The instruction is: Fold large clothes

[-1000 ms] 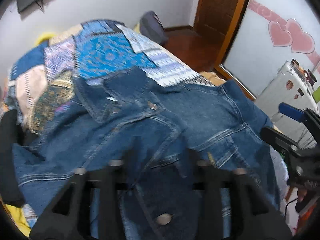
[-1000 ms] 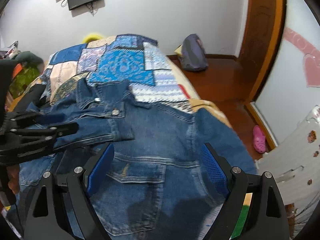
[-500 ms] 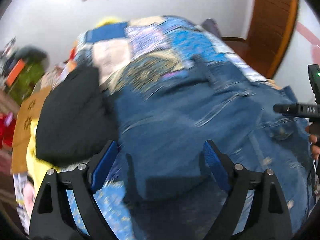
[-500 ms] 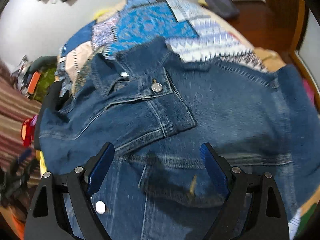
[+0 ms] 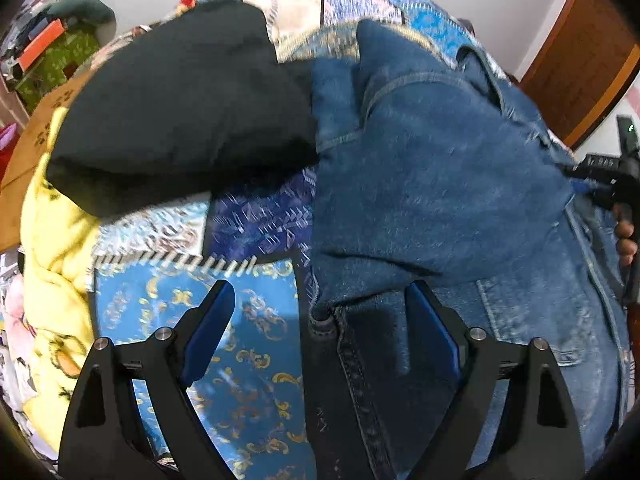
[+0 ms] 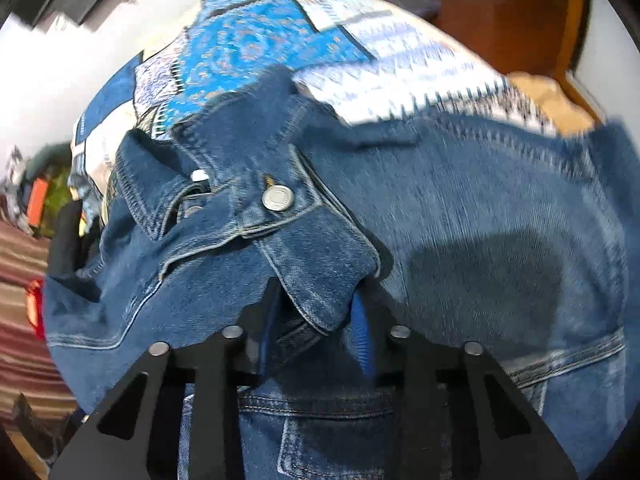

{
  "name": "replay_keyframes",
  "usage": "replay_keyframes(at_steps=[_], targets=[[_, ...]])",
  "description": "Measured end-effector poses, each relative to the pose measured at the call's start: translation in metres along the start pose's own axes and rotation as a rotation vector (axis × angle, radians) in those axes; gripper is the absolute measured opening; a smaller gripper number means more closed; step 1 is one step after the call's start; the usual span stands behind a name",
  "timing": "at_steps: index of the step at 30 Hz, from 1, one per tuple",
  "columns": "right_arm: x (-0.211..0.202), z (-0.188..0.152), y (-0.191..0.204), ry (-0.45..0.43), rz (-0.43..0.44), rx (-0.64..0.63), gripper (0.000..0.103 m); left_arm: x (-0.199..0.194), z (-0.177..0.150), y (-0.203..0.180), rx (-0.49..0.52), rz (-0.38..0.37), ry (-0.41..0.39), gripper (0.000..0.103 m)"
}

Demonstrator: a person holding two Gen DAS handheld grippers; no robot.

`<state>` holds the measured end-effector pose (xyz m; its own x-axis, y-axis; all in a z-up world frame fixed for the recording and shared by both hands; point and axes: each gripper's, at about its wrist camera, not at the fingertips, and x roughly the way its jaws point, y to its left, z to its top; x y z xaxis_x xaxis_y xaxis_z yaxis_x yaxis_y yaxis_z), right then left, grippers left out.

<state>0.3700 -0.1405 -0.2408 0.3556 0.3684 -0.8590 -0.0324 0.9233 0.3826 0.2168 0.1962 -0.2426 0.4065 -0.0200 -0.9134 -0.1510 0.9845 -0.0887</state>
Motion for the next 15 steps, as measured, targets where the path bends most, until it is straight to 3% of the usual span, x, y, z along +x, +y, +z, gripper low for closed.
replay_keyframes(at_steps=[2, 7, 10, 12, 15], targets=[[-0.015, -0.001, 0.012, -0.070, -0.036, -0.065, 0.025, 0.009, 0.000, 0.000, -0.007, -0.004, 0.013, 0.089], [-0.074, 0.002, 0.027, -0.253, -0.017, -0.143, 0.021, 0.015, 0.006, 0.004, -0.067, 0.001, -0.002, 0.094], [-0.106, 0.001, 0.034, -0.376, -0.081, -0.205, 0.021, 0.015, 0.007, 0.005, -0.074, 0.014, -0.010, 0.094], [-0.118, -0.002, 0.030, -0.392, -0.105, -0.243, 0.021, 0.015, 0.006, 0.004, -0.070, 0.024, -0.016, 0.094], [-0.106, -0.007, 0.020, -0.340, -0.140, -0.255, 0.021, 0.017, 0.005, 0.003, -0.088, 0.038, -0.024, 0.097]])
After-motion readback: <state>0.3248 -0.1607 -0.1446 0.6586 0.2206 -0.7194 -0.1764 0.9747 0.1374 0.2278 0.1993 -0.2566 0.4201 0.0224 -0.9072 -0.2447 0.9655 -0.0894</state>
